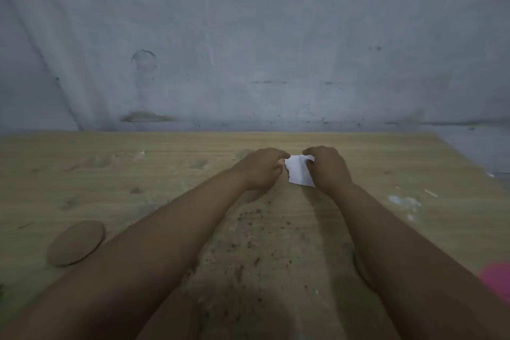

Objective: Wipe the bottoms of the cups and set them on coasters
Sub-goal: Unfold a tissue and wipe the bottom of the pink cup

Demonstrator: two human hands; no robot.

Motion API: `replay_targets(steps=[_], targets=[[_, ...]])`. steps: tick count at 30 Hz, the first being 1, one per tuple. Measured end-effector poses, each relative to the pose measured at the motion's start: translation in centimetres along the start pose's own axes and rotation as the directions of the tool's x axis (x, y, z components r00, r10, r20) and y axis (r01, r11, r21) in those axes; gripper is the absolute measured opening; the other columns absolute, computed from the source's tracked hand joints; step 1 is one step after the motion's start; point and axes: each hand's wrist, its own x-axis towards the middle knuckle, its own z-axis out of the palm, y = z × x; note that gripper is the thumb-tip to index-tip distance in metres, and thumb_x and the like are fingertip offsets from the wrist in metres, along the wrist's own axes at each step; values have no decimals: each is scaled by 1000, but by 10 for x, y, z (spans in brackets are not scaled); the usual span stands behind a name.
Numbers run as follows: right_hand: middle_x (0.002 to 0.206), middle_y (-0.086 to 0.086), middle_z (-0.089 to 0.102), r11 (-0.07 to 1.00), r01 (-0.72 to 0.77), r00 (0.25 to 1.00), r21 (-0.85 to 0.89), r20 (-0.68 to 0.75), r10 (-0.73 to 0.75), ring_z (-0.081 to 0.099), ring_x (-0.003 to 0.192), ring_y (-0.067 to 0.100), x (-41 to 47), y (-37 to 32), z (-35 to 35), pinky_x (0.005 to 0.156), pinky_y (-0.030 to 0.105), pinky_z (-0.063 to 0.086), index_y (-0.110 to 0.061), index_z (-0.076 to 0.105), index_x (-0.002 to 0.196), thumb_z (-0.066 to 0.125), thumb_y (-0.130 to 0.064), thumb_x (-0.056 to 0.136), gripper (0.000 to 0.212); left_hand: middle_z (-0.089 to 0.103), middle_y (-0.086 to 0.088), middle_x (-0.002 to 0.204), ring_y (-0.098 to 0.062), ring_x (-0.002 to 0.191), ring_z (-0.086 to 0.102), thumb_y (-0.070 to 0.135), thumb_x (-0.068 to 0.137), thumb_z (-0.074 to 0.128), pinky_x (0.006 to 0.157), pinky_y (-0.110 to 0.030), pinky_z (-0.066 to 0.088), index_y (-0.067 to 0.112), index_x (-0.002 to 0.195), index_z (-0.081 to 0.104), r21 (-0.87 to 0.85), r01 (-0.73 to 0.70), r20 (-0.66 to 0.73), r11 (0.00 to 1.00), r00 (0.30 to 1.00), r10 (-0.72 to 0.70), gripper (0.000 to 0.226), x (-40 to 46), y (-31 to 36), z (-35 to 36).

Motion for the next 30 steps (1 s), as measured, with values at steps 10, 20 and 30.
replay_targets(steps=[10,20,30], targets=[[119,8,55,951,17,1000,-307,6,-16,42,117,30,14,3,13,91,38,35,-16,60,116,46,-5,89,32,48,-6,144,-22,131,44,14,95,43,106,-32,35,12,137,46,-20,61,18,998,998,-61,42,25,-10,14],[108,6,65,971,-51,997,-234,-74,35,47,110,27,12,2,19,91,38,32,-18,64,109,41,0,88,36,49,-6,142,-23,130,46,18,97,43,106,-38,38,12,138,45,-34,89,21,995,996,-89,41,22,-10,16],[108,8,62,961,11,997,-278,-68,-31,44,110,28,6,0,23,92,37,29,-13,60,101,42,-1,86,26,60,-11,129,-29,118,54,26,94,50,97,-40,44,13,126,59,-88,140,-65,986,987,-146,36,34,-4,28]])
